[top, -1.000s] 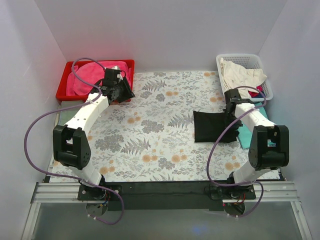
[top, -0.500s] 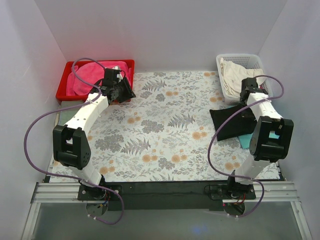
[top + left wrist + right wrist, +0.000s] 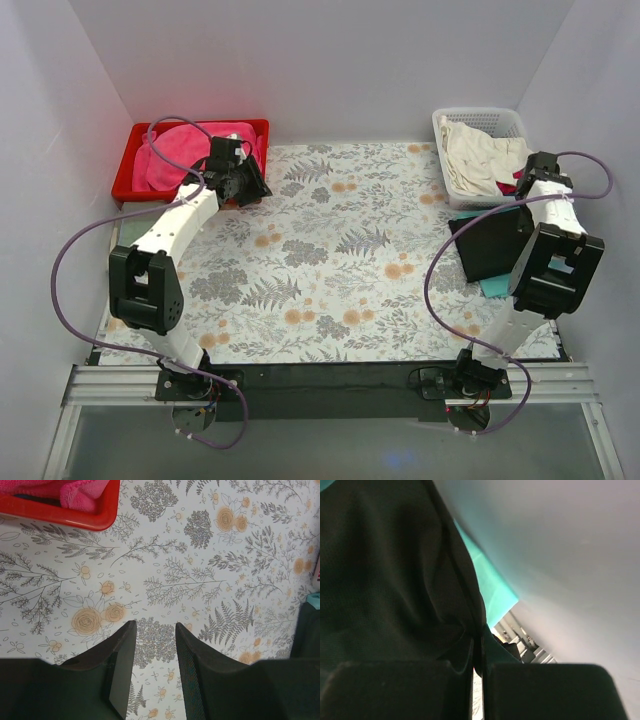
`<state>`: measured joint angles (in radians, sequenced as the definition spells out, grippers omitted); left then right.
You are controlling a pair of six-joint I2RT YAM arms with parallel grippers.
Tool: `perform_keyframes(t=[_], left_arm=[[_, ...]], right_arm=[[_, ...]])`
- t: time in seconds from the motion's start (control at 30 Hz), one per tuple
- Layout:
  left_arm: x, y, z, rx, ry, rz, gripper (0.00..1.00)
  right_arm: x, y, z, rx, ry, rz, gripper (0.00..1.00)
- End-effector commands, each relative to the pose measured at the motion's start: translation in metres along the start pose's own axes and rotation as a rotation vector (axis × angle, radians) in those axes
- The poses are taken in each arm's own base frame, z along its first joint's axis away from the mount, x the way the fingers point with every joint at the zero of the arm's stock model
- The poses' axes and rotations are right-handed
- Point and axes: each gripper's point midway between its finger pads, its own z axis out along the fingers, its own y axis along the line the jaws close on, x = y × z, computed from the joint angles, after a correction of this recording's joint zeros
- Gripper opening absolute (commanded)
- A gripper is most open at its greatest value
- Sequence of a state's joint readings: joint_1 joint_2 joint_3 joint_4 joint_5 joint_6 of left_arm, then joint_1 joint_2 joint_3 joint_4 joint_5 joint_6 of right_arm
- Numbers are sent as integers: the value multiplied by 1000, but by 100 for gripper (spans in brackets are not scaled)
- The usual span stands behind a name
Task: Fold and stack the t-shirts
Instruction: Put the neatly folded tshirt into the corner of the board with the right arm
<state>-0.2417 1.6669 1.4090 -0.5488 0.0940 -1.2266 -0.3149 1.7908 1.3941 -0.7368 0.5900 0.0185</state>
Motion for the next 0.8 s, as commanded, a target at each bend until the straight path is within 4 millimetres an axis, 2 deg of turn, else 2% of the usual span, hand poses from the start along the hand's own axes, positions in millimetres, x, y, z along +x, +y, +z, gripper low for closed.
perform_keyframes(t=[0.0, 0.13, 0.37, 0.47, 0.5, 0.57, 0.63, 0.7, 0.77], left_arm=[[-12, -5, -3, 9, -16, 10, 36], [-12, -4, 0, 6, -13, 10, 35], [-13, -3, 4, -4, -9, 7, 35], [-13, -2, 6, -5, -5, 6, 35], [-12, -2, 7, -6, -3, 6, 35], [-12, -3, 7, -2, -1, 6, 35], [-12, -3, 9, -1, 1, 4, 35], [-11, -4, 10, 7, 6, 4, 35], [-10, -4, 11, 10, 10, 4, 35]], right_arm=[[-27, -19, -8, 63, -62, 44, 1], [-25, -25, -1, 101, -44, 63, 1], [1, -19, 31, 188, 62, 45, 1], [9, -19, 37, 219, 91, 52, 1], [11, -21, 38, 228, 95, 53, 5], [9, -25, 37, 243, 93, 68, 26], [5, -30, 32, 256, 80, 94, 58], [2, -33, 28, 261, 72, 104, 69], [-4, -36, 23, 261, 59, 127, 71]])
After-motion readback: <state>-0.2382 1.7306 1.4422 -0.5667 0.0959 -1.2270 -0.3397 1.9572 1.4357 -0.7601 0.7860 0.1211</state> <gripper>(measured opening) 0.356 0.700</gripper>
